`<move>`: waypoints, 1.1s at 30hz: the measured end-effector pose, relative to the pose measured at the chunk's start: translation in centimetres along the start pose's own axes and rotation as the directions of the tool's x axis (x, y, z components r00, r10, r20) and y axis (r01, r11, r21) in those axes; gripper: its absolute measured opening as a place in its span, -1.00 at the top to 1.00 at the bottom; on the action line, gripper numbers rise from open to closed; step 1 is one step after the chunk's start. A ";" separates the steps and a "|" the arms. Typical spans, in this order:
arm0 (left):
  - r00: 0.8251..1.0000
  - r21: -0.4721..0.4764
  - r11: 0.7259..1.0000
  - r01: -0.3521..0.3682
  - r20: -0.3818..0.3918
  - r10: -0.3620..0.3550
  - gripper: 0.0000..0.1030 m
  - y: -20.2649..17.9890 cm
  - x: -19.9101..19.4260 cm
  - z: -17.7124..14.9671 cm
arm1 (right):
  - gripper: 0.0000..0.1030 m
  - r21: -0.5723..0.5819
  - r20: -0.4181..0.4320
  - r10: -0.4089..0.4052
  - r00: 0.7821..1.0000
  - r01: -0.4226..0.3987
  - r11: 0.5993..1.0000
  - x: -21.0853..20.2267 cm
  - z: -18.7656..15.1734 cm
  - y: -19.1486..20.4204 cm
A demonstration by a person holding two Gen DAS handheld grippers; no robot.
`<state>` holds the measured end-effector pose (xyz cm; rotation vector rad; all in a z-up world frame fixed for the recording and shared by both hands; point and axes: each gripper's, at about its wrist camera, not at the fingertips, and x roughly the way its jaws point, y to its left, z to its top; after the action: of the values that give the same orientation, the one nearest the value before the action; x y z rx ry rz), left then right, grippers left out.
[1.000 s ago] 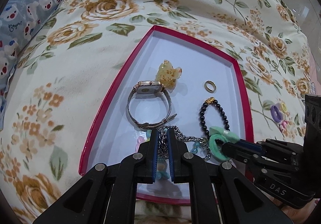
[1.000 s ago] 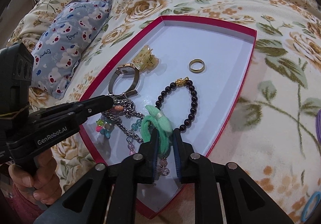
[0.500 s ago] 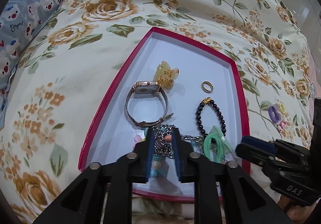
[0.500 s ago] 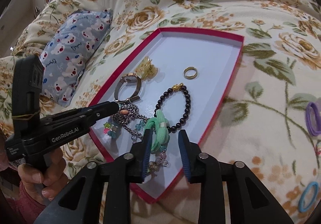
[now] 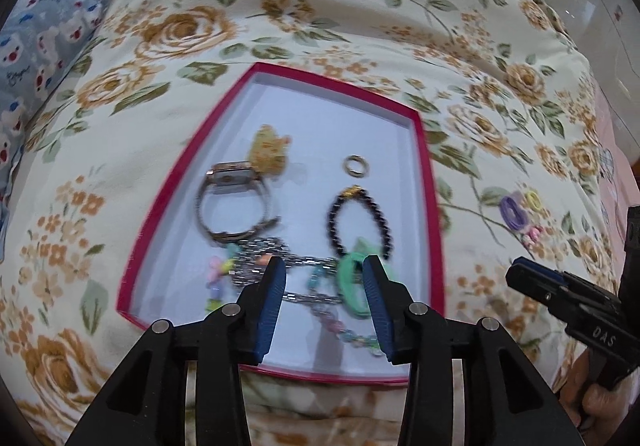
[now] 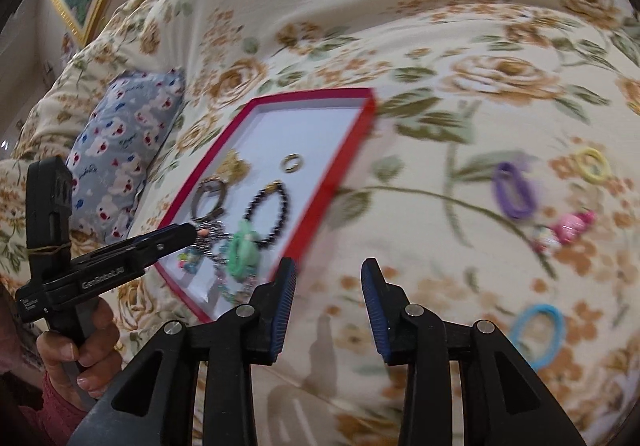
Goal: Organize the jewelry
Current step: 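Move both open tools back to the remaining hair clips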
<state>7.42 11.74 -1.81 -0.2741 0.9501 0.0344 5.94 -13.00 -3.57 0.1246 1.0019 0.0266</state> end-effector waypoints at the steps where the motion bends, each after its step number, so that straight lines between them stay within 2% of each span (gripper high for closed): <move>1: 1.000 0.007 1.000 0.003 0.000 -0.003 0.22 -0.3 0.0 0.0 | 0.30 0.009 0.006 -0.007 1.000 0.007 1.000 -0.4 -0.1 -0.6; 4: 1.000 0.029 0.999 0.017 -0.001 -0.017 0.11 -1.5 -0.4 0.0 | 0.28 0.039 0.027 -0.039 0.999 0.038 0.999 -2.0 -0.5 -2.6; 17: 0.997 0.125 0.990 0.067 -0.047 -0.062 0.10 -6.7 0.6 0.2 | 0.25 0.184 0.080 -0.145 0.986 0.128 0.974 -6.5 -1.9 -9.8; 33: 0.991 0.172 0.979 0.108 -0.095 -0.093 0.00 -12.3 4.3 2.5 | 0.24 0.240 0.091 -0.173 0.981 0.147 0.960 -6.9 -1.1 -13.2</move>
<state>13.70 0.11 -1.23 -0.1598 1.0178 -0.1556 0.76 -26.50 0.11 0.2562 0.8987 -0.2447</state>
